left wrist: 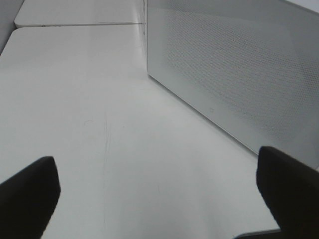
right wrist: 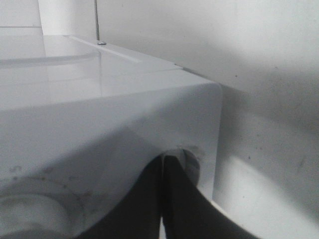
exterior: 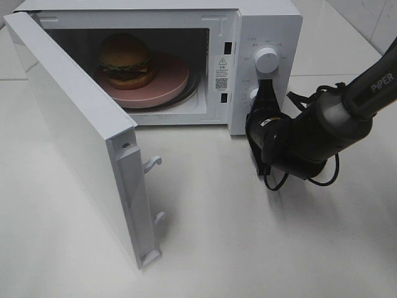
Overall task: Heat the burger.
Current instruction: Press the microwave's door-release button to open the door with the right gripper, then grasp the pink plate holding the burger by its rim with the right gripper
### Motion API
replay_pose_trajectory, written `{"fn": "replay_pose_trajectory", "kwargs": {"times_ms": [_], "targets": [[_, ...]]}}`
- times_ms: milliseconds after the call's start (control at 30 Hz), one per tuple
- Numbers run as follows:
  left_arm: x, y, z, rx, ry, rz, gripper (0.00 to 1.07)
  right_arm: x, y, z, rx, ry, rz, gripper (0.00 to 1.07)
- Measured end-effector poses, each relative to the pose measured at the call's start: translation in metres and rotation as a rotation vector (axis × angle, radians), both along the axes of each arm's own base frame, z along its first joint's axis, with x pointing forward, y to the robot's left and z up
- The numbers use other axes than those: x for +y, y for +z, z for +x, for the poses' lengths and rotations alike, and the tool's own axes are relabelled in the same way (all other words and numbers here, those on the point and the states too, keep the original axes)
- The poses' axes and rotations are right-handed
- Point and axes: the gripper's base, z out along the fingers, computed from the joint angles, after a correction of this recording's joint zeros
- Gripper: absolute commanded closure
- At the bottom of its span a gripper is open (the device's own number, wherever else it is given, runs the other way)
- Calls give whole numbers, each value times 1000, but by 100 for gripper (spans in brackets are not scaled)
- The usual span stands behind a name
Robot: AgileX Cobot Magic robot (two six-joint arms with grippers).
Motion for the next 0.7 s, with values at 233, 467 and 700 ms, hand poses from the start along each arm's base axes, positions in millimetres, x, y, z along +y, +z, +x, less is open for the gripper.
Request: {"fn": "replay_pose_trajectory", "kwargs": {"times_ms": [233, 467, 700], "targets": [[0, 0, 0, 0, 0, 0, 6, -5, 11, -15, -1, 32, -24, 107], [0, 0, 0, 0, 0, 0, 6, -12, 15, -33, 54, 81, -55, 107], [0, 0, 0, 0, 0, 0, 6, -16, 26, -54, 146, 229, -162, 107]]}}
